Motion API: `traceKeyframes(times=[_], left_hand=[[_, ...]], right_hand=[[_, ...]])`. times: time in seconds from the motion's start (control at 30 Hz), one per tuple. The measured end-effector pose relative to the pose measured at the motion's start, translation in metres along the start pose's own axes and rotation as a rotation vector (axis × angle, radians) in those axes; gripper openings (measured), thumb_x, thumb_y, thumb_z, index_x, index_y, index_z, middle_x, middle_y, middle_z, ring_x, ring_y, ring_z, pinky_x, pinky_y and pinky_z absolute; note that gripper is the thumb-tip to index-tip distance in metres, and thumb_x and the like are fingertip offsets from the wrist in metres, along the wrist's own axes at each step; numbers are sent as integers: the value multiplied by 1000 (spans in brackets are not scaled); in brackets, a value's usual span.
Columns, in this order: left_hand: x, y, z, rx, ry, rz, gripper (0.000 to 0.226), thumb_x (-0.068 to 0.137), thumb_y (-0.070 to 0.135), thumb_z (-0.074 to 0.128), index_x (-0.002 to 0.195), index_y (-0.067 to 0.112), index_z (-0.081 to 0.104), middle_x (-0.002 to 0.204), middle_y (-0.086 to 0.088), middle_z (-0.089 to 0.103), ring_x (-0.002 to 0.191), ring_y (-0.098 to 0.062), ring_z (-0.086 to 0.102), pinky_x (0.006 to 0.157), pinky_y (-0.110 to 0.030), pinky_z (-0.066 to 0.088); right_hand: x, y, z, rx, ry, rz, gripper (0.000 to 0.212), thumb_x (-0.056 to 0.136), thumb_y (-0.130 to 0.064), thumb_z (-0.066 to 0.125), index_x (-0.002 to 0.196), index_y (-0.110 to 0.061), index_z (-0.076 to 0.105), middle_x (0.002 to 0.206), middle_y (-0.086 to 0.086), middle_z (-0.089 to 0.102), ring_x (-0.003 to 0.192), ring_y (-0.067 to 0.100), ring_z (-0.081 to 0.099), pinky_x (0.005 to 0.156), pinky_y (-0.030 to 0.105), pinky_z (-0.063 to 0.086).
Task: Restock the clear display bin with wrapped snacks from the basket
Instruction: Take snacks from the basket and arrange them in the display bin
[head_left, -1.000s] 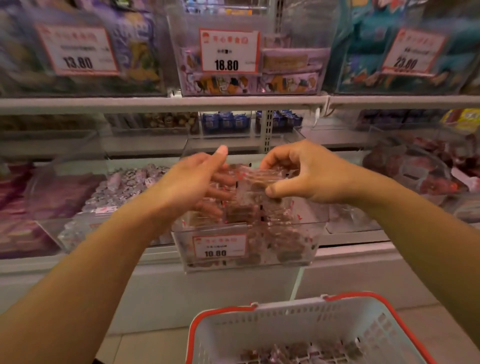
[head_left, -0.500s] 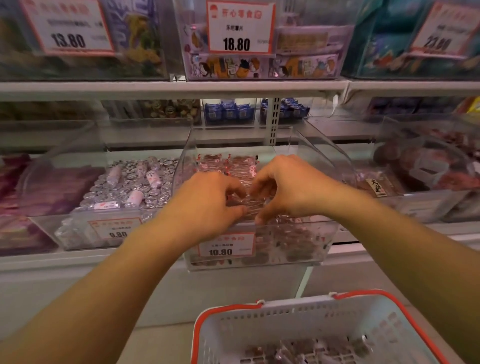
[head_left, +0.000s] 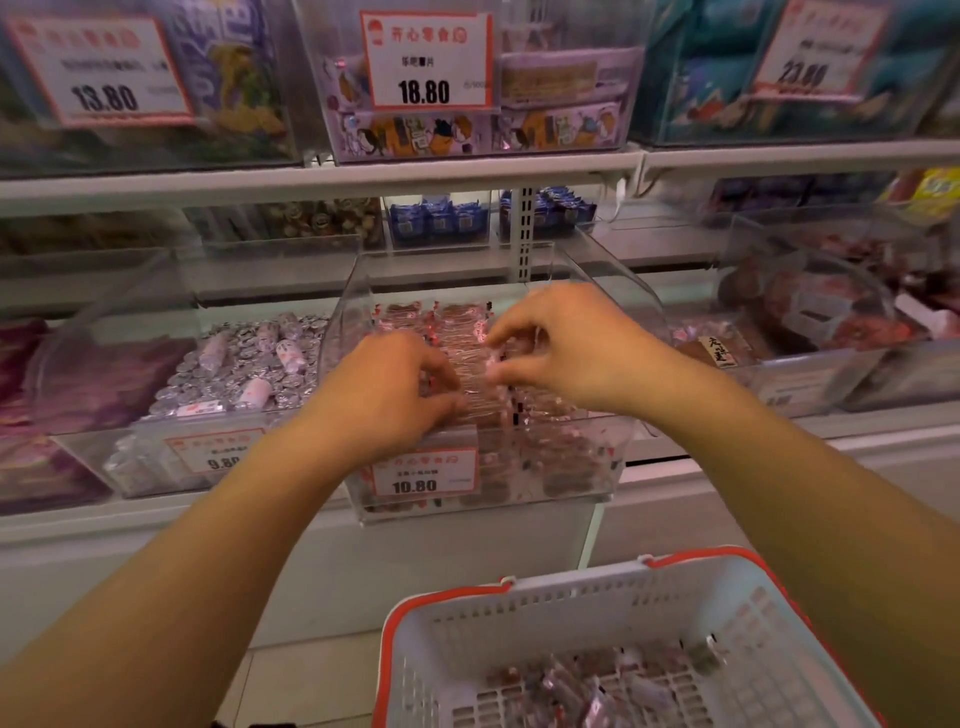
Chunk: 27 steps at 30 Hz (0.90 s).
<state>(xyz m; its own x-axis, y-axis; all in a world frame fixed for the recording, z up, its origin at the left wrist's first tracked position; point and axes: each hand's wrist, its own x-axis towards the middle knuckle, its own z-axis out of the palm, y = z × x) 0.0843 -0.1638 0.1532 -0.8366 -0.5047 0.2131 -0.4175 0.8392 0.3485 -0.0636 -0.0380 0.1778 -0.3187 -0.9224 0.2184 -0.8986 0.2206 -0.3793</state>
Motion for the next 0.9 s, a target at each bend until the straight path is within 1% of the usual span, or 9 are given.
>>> traceKeyframes(times=[0.13,0.23,0.3,0.37,0.43,0.5,0.6,0.7,0.9], left_hand=[[-19,19,-4,-121,456,167,9,91,33,65,82,32,66,72,23,54,68,4,54,58,-8,37],[-40,42,13,-168,525,533,18,88,25,64,71,23,60,63,14,51,57,-7,48,54,-15,36],[-54,56,50,-62,279,614,17,86,29,60,71,22,56,65,12,48,59,-12,50,55,-26,41],[-70,59,100,133,-198,483,15,87,38,58,83,24,60,81,6,59,77,-21,59,67,-33,49],[-90,46,157,304,-630,281,29,86,46,60,103,22,65,104,-1,66,99,-26,62,86,-33,48],[-118,25,209,328,-897,90,42,86,45,64,121,22,63,119,-4,65,110,-26,60,98,-35,47],[-160,0,276,184,-1006,-239,66,88,43,67,141,13,43,141,-11,49,122,-29,53,101,-41,46],[-188,-9,323,-7,-949,-531,90,83,49,71,150,9,27,153,-16,33,133,-33,44,106,-42,43],[-210,1,384,-251,-899,-968,106,72,49,81,148,2,25,146,-17,41,128,-33,49,97,-36,50]], right_hand=[[-74,9,22,173,730,-200,20,99,-28,59,94,-19,76,75,-14,66,68,3,59,62,12,40],[-134,31,92,324,831,59,37,104,-39,40,95,-22,71,67,-20,58,64,0,56,59,16,41],[-161,60,150,257,511,328,39,102,-40,40,92,-17,70,79,-8,69,76,14,64,71,32,49],[-189,90,203,251,-74,511,29,97,-32,57,114,-10,65,110,11,69,103,28,65,87,38,49],[-217,117,243,262,-578,600,77,80,-35,80,144,-12,43,144,11,49,128,28,51,104,39,45],[-241,133,274,213,-837,708,120,67,-43,88,157,-16,13,163,7,20,145,29,29,116,40,33],[-267,149,314,151,-912,843,143,61,-54,89,157,-19,-12,165,10,-14,152,34,0,122,44,18],[-263,157,337,199,-822,927,150,56,-48,94,155,-24,-16,163,10,-19,151,36,2,117,45,25],[-255,159,364,362,-679,1109,157,45,-46,98,155,-32,-13,163,12,-19,147,42,20,110,51,40]])
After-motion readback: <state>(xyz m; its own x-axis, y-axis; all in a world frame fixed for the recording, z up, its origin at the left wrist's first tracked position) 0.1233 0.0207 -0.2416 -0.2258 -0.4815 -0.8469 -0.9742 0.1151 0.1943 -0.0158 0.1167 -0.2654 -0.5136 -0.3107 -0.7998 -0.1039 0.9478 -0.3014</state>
